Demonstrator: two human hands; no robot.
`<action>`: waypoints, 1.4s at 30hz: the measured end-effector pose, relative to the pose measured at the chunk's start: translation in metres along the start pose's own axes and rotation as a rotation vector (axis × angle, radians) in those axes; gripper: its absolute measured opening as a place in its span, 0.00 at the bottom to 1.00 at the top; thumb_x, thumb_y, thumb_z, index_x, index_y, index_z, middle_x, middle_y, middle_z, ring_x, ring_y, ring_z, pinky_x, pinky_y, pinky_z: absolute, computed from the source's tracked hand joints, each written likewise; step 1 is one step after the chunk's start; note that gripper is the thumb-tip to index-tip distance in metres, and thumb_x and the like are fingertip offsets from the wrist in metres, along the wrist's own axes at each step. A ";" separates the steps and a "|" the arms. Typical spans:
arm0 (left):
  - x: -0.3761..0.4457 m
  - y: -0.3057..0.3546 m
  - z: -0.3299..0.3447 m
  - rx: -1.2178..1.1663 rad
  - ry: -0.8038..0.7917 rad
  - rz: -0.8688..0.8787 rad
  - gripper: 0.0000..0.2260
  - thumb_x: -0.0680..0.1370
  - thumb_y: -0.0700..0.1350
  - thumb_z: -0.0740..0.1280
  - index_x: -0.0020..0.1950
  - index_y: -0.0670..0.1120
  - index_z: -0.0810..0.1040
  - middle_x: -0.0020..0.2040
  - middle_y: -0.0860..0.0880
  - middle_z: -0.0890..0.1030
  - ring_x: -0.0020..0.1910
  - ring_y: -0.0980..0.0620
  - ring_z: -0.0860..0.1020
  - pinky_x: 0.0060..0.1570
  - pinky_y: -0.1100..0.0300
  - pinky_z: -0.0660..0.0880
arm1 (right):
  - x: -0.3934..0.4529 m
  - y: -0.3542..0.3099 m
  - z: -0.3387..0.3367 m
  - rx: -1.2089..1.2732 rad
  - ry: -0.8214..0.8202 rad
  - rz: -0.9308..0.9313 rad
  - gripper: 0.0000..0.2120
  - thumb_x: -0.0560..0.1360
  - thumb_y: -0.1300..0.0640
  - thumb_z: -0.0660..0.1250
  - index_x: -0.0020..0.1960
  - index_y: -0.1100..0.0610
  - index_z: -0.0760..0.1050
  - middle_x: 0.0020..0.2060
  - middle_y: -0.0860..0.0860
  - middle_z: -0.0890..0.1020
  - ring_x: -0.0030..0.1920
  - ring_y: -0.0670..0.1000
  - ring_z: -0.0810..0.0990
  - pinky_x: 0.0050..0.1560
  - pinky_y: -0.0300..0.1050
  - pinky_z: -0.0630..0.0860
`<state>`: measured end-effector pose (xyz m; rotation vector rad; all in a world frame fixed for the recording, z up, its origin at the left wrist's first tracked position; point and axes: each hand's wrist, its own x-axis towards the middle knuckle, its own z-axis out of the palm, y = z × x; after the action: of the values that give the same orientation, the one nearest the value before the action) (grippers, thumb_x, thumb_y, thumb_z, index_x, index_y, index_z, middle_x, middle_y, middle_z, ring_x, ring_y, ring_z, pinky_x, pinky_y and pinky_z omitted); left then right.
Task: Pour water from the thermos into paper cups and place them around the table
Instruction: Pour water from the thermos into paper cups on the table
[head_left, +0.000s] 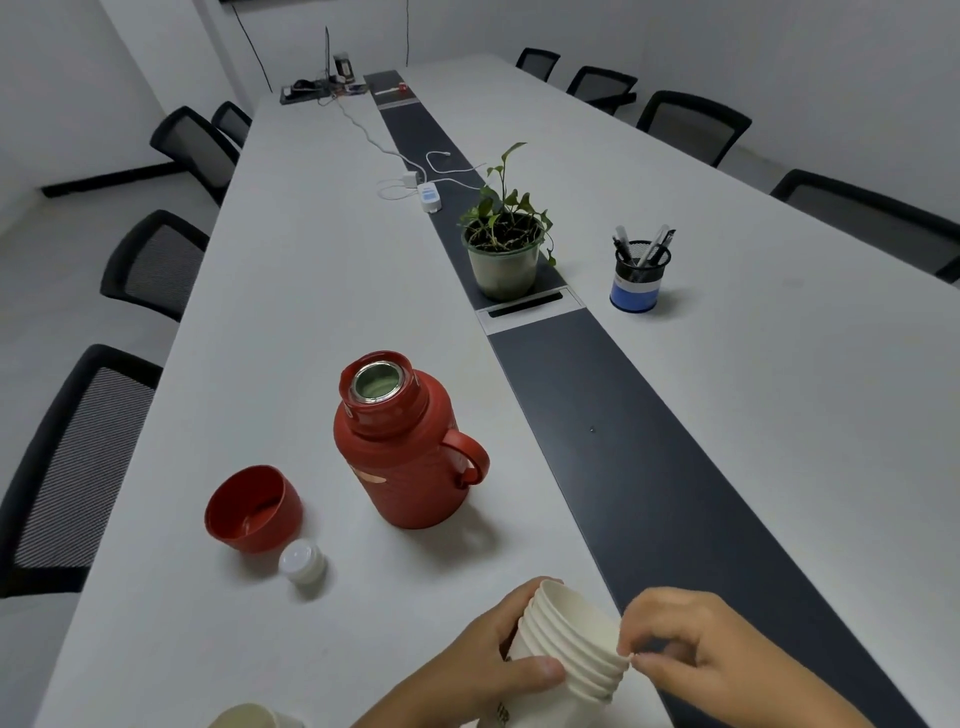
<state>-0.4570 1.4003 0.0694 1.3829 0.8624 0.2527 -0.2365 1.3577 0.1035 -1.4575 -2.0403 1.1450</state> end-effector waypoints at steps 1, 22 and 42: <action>-0.001 0.001 -0.001 0.002 -0.010 -0.008 0.26 0.63 0.57 0.66 0.60 0.62 0.63 0.58 0.61 0.72 0.54 0.72 0.72 0.53 0.74 0.68 | 0.000 0.000 0.001 -0.131 0.047 -0.074 0.09 0.71 0.59 0.65 0.40 0.45 0.80 0.36 0.41 0.77 0.37 0.41 0.76 0.37 0.29 0.72; 0.011 -0.014 0.006 -0.059 0.176 0.041 0.31 0.60 0.52 0.73 0.61 0.54 0.68 0.56 0.56 0.77 0.54 0.61 0.77 0.52 0.67 0.72 | -0.006 0.034 0.019 0.435 0.501 0.189 0.07 0.71 0.67 0.66 0.40 0.56 0.75 0.39 0.49 0.82 0.39 0.44 0.81 0.39 0.39 0.79; 0.093 -0.021 0.049 0.121 0.589 0.091 0.40 0.63 0.46 0.78 0.60 0.66 0.54 0.62 0.61 0.64 0.62 0.59 0.64 0.61 0.67 0.60 | -0.054 0.057 0.047 0.339 0.882 0.285 0.45 0.53 0.74 0.77 0.62 0.49 0.60 0.49 0.36 0.76 0.51 0.27 0.71 0.48 0.24 0.71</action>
<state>-0.3678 1.4173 0.0119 1.4848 1.3149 0.7108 -0.2142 1.2978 0.0380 -1.6846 -1.0172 0.6852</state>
